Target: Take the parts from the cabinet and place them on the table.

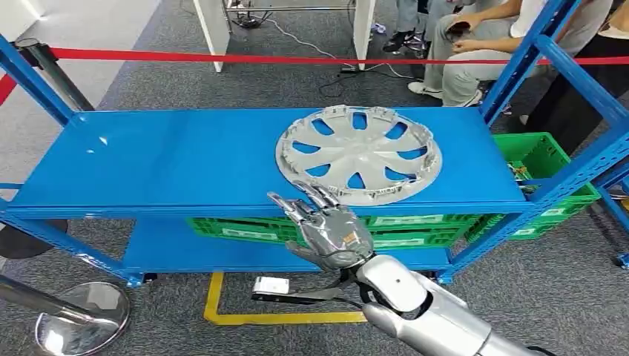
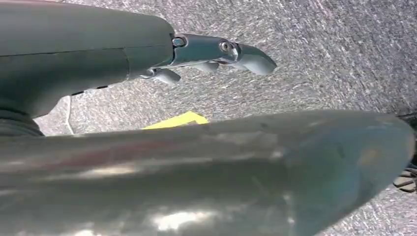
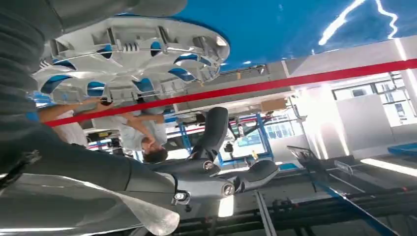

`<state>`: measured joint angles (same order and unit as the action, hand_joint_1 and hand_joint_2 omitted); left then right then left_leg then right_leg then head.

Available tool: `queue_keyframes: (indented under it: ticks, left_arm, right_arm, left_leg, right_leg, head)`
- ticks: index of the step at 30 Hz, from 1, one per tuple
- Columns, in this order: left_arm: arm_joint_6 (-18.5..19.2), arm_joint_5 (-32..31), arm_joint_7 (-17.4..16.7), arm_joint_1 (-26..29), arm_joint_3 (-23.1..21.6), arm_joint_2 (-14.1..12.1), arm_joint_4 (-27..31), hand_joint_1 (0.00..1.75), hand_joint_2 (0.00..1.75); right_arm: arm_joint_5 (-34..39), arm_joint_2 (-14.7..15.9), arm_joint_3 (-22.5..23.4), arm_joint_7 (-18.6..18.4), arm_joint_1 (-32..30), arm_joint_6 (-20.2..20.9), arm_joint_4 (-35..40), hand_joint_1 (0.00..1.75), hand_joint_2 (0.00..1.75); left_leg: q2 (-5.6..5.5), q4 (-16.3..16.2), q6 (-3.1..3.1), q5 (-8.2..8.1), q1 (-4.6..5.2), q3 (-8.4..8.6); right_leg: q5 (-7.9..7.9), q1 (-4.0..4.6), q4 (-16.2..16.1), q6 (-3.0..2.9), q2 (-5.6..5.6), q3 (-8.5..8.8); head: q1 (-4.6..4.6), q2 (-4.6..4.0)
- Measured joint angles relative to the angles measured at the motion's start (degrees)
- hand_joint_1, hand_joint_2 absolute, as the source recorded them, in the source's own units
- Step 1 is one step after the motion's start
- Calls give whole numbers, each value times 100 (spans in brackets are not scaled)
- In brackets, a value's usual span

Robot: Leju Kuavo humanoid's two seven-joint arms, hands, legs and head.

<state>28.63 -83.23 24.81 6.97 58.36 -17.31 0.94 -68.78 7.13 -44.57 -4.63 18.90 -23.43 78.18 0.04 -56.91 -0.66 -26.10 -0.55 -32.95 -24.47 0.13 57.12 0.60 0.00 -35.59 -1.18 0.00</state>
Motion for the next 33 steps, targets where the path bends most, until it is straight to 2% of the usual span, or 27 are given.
queue_keyframes:
  ticks: [2, 5, 8, 24, 25, 28, 29, 30, 31, 33]
  left_arm:
    - [28, 8, 17, 1, 0, 0, 0, 0, 0]
    - [223, 42, 292, 55, 0, -50, 0, 0, 0]
    - [262, 42, 407, 123, 0, -120, 0, 0, 0]
    - [289, 44, 404, 181, 0, -160, 0, 0, 0]
    - [291, 42, 404, 181, 0, -173, 0, 0, 0]
    - [297, 44, 404, 183, 0, -214, -2, 0, 0]
    - [299, 42, 404, 181, 0, -212, -4, 0, 0]
    - [302, 44, 404, 180, 0, -214, -4, 0, 0]
    - [302, 44, 404, 179, 0, -221, -4, 0, 0]
    - [304, 42, 404, 181, 0, -208, -9, 0, 0]
  right_arm:
    - [28, 0, -2, 26, 1, -4, 0, 0, 175]
    - [236, -17, -39, 219, 70, -53, -48, 0, 175]
    - [319, -42, -77, 262, 185, -120, -157, 0, 175]
    - [376, -79, -245, 267, 310, -146, -382, 0, 175]
    - [380, -87, -251, 267, 312, -149, -387, 0, 175]
    - [402, -114, -273, 256, 332, -160, -400, 0, 175]
    - [404, -114, -275, 258, 337, -164, -400, 0, 175]
    - [407, -116, -278, 254, 343, -173, -409, 0, 175]
    - [413, -114, -282, 251, 366, -179, -413, 0, 175]
    - [420, -114, -291, 240, 351, -181, -437, 0, 175]
  left_leg:
    - [0, 0, 0, 0, 0, -1]
    - [1, 0, 0, 0, -1, -4]
    - [1, 0, -3, 2, -1, -2]
    - [0, 0, -3, 2, 0, -4]
    - [-3, -36, 41, -10, 17, -22]
    - [-2, 12, 106, -8, 24, -12]
    - [6, 128, 134, 69, -53, 56]
    - [16, 162, 152, 81, -45, 78]
    - [17, 162, 171, 96, -47, 72]
    - [17, 160, 168, 93, -48, 60]
  right_leg:
    - [0, 0, 0, 0, 0, 0]
    - [0, 1, 0, 0, 5, -1]
    - [0, 1, 0, -1, 2, -3]
    - [1, 1, 0, -1, 1, -3]
    - [26, -26, -17, 40, -7, 4]
    - [26, -21, -42, 74, -10, 21]
    - [-2, -10, -12, 83, -12, -15]
    - [-149, -10, 127, 94, 3, -70]
    - [-412, -22, 515, 112, 4, -228]
    - [-880, -55, 1476, 155, 2, -618]
  head:
    - [0, 0]
    - [-2, 0]
    - [0, 0]
    - [0, 0]
    - [0, 0]
    - [11, 0]
    - [4, 0]
    - [-9, 0]
    - [-26, 0]
    - [-24, 0]
